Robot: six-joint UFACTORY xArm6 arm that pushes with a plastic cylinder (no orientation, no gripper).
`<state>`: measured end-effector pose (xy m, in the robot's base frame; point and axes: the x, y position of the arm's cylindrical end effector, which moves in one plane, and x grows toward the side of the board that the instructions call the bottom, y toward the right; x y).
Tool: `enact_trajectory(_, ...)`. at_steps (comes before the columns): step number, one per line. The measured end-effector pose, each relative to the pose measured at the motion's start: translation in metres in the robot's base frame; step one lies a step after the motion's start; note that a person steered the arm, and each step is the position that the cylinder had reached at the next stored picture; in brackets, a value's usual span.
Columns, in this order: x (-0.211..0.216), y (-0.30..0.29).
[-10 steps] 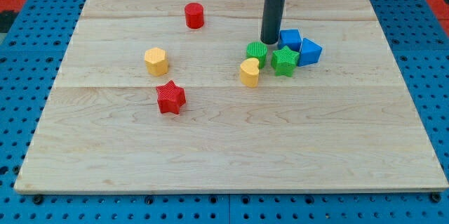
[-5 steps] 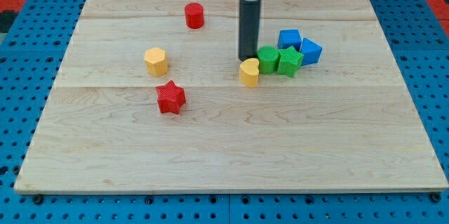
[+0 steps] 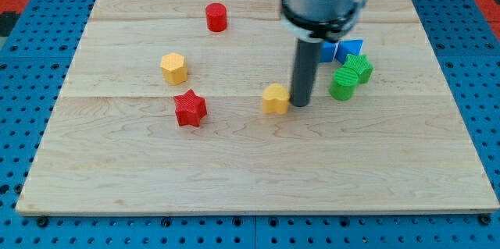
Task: Place the yellow and green blocks in horizontal line
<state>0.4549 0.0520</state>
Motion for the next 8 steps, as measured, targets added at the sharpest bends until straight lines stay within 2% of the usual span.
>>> enact_trajectory(1,-0.016,-0.051)
enact_trajectory(2,-0.016,-0.043)
enact_trajectory(3,-0.001,-0.004)
enact_trajectory(5,0.004,-0.087)
enact_trajectory(6,0.024,-0.112)
enact_trajectory(7,0.045,-0.163)
enact_trajectory(8,0.038,-0.154)
